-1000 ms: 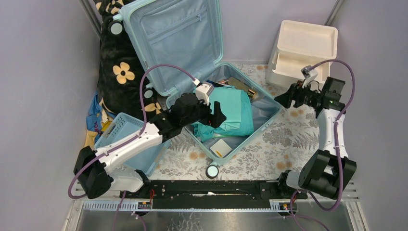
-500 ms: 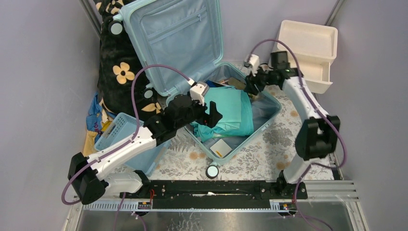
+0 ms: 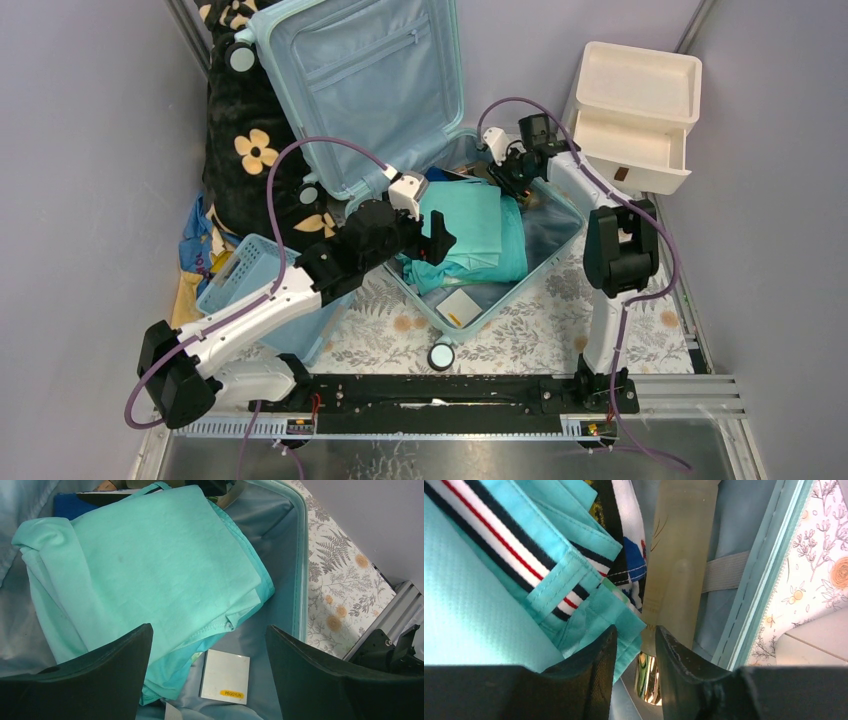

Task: Open, take out, and arrange the luggage
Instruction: Pick up the personal item from the luggage.

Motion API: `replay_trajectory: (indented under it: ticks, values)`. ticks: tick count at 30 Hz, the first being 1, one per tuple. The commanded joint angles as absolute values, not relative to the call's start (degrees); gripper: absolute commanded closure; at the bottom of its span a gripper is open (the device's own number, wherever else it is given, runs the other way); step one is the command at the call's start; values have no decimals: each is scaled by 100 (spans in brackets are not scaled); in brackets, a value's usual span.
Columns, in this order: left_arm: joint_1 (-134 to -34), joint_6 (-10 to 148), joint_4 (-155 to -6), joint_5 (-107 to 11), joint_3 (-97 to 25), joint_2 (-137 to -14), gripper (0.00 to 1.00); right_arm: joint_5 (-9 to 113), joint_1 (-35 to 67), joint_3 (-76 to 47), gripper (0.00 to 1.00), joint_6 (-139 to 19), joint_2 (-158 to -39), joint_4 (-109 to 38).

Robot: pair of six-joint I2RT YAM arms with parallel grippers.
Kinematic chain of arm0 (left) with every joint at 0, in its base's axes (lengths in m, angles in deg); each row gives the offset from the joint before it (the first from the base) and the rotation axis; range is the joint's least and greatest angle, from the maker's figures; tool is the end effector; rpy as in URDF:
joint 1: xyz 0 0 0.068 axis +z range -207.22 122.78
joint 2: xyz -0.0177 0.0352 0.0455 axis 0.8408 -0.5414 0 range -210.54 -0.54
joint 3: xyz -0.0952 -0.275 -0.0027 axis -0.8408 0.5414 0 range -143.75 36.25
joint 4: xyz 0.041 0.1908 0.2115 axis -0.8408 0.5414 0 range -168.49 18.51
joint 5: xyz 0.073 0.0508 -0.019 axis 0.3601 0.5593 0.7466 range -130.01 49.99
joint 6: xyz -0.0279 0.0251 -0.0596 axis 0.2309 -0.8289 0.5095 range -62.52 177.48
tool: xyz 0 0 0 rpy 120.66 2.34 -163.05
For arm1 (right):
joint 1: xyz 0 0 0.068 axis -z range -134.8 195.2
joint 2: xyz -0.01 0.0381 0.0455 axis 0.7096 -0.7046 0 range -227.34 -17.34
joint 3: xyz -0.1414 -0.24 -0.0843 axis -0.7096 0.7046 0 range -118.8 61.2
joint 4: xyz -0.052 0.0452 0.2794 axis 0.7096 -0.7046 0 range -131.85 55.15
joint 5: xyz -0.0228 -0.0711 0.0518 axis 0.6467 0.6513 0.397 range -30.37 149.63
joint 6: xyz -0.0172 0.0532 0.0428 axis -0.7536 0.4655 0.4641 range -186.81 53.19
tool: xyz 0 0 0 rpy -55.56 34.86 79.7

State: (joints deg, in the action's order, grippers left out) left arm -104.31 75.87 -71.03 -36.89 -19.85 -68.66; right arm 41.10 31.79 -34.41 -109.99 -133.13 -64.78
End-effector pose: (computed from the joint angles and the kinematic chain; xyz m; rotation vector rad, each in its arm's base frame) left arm 0.2189 -0.2308 0.3339 0.4529 1.9239 -0.7104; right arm 0.4843 0.1343 0.2316 -1.2559 2.0347 0.1538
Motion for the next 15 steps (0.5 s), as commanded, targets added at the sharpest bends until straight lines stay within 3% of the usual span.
replay_trajectory:
  ticks: [1,6,15]
  values:
    - [-10389,7436,-7257,-3510,-1958,-6789,10,4919,3101,-3673,62,-10897,-13416,-6058]
    - [-10380,7435,-7266,-3508,-1904,-6737,10,5440,2995,-3527,62,-10880,-13495,-5872]
    - [-10372,7413,-7264,-3490,-1833,-6629,10,5080,2987,-3132,54,-10546,-12732,-5524]
